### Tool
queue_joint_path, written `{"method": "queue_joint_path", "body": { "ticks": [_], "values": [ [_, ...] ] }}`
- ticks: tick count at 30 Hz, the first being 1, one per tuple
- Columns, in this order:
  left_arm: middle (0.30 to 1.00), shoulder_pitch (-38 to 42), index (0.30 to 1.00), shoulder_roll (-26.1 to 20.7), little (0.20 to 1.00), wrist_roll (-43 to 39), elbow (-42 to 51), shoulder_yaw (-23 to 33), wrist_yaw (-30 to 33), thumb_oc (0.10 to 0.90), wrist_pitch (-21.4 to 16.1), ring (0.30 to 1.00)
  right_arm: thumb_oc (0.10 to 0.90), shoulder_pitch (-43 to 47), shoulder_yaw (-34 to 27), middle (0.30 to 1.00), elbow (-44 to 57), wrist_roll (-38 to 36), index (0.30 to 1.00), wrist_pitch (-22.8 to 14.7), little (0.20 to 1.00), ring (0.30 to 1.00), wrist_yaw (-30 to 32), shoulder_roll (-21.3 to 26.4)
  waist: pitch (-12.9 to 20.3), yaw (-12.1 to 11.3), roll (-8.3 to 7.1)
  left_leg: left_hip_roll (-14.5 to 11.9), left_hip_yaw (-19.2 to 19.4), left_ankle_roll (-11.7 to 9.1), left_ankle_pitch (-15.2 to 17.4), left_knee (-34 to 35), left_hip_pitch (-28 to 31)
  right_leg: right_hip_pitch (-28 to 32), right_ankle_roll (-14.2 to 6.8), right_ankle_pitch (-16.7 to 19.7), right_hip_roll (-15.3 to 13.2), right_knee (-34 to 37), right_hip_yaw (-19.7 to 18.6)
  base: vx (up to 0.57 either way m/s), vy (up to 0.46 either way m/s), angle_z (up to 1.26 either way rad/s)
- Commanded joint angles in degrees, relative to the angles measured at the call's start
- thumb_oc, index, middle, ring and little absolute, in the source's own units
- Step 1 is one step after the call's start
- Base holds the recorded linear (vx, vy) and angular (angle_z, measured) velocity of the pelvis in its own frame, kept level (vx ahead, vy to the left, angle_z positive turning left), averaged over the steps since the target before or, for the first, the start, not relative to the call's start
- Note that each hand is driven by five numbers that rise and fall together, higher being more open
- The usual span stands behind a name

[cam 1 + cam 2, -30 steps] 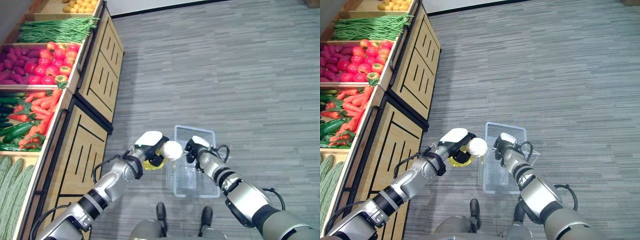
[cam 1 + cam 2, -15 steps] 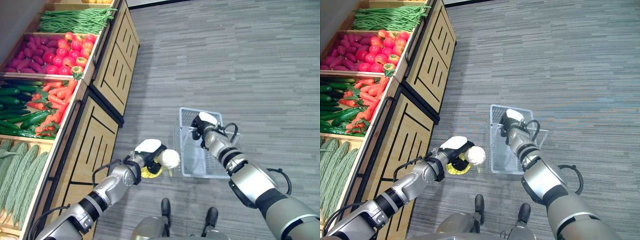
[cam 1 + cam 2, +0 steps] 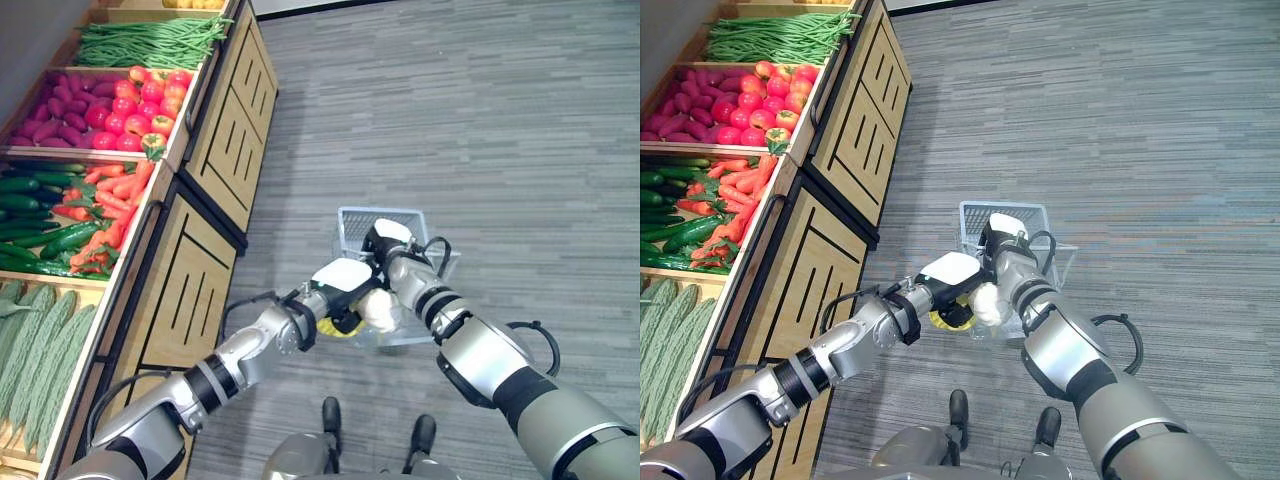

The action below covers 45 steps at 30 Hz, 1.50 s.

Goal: Get the vegetables into the basket

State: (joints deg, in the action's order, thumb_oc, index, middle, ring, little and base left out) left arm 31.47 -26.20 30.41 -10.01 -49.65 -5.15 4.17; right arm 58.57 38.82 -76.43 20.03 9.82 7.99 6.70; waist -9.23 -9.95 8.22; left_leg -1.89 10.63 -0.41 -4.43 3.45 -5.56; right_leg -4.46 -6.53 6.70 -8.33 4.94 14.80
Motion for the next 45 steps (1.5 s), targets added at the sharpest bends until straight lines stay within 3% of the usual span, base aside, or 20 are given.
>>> {"method": "queue_joint_path", "body": {
  "ticks": [1, 11, 14, 25, 31, 39, 45],
  "values": [
    [0.300, 10.3, 0.300, 1.3, 0.300, -2.3, 5.5, -1.9, 2.8, 0.400, -5.0, 0.300, 0.400, 14.7, 1.9, 0.300, -0.3, 1.2, 0.300, -5.2, 0.300, 0.300, 3.9, -7.7, 2.8, 0.1, -4.04, -1.1, -1.3, -4.1, -1.0, 1.5, -1.6, 2.2, -5.9, 1.8, -7.6, -0.3, -0.8, 0.01, 0.002, 0.03],
    [0.300, 14.4, 0.300, 1.4, 0.300, -6.2, 9.1, -3.5, 0.4, 0.400, -5.9, 0.300, 0.400, 16.2, 2.6, 0.300, 2.3, -2.0, 0.300, -6.5, 0.300, 0.300, 4.3, -10.1, 3.0, 0.4, -4.17, -1.2, -1.3, -4.2, -0.9, 1.5, -1.3, 2.3, -5.8, 1.7, -7.4, -0.3, -1.0, 0.00, 0.000, 0.01],
    [0.300, 14.1, 0.300, 2.6, 0.300, -3.8, 1.8, -5.5, 0.6, 0.400, -4.5, 0.300, 0.400, 16.6, 3.1, 0.300, 8.3, -4.2, 0.300, -7.2, 0.300, 0.300, 4.3, -12.9, 2.6, 1.5, -5.01, -1.5, -1.0, -4.1, -0.9, 1.5, -1.4, 1.7, -5.5, 1.8, -7.0, -0.3, -1.6, 0.00, 0.000, 0.00],
    [0.300, 9.1, 0.300, 5.1, 0.300, 2.5, -13.9, -7.4, 1.2, 0.400, -2.0, 0.300, 0.400, 15.8, 5.5, 0.300, 19.5, -4.3, 0.300, -7.7, 0.300, 0.300, 2.5, -16.1, 2.4, 2.9, -6.34, -2.4, 0.2, -4.3, -0.9, 1.6, -1.0, 1.0, -5.2, 1.9, -6.5, -0.3, -3.0, -0.01, -0.003, -0.07],
    [0.300, 8.7, 0.300, 2.5, 0.300, 0.0, -10.2, -6.3, 0.3, 0.400, -2.9, 0.300, 0.400, 15.6, 6.1, 0.300, 16.6, -2.2, 0.300, -7.2, 0.300, 0.300, 1.4, -15.6, 2.6, 1.8, -6.20, -2.2, -0.2, -4.5, -1.0, 1.6, -0.9, 1.7, -5.3, 1.9, -6.6, -0.3, -2.1, 0.00, 0.003, 0.02],
    [0.300, 9.2, 0.300, -5.1, 0.300, 3.9, -2.0, 1.4, 1.6, 0.400, -1.6, 0.300, 0.400, 6.7, 7.2, 0.300, 31.2, 0.8, 0.300, -6.7, 0.300, 0.300, -2.1, -10.2, 1.7, 2.9, -6.73, -2.5, 0.3, -4.3, -0.9, 1.6, -0.8, 1.1, -5.2, 2.2, -6.4, -0.5, -2.5, -0.01, 0.001, 0.02],
    [0.300, 6.4, 0.300, -9.0, 0.300, 8.0, -0.8, 6.4, 2.1, 0.400, -0.9, 0.300, 0.400, 0.1, 6.7, 0.300, 45.0, -0.9, 0.300, -7.1, 0.300, 0.300, -5.8, -5.7, 1.6, 4.0, -6.89, -2.7, 1.4, -4.4, -0.6, 1.6, 0.2, 1.3, -5.3, 2.0, -6.5, -0.7, -3.0, 0.01, 0.012, -0.06]
  ]
}}
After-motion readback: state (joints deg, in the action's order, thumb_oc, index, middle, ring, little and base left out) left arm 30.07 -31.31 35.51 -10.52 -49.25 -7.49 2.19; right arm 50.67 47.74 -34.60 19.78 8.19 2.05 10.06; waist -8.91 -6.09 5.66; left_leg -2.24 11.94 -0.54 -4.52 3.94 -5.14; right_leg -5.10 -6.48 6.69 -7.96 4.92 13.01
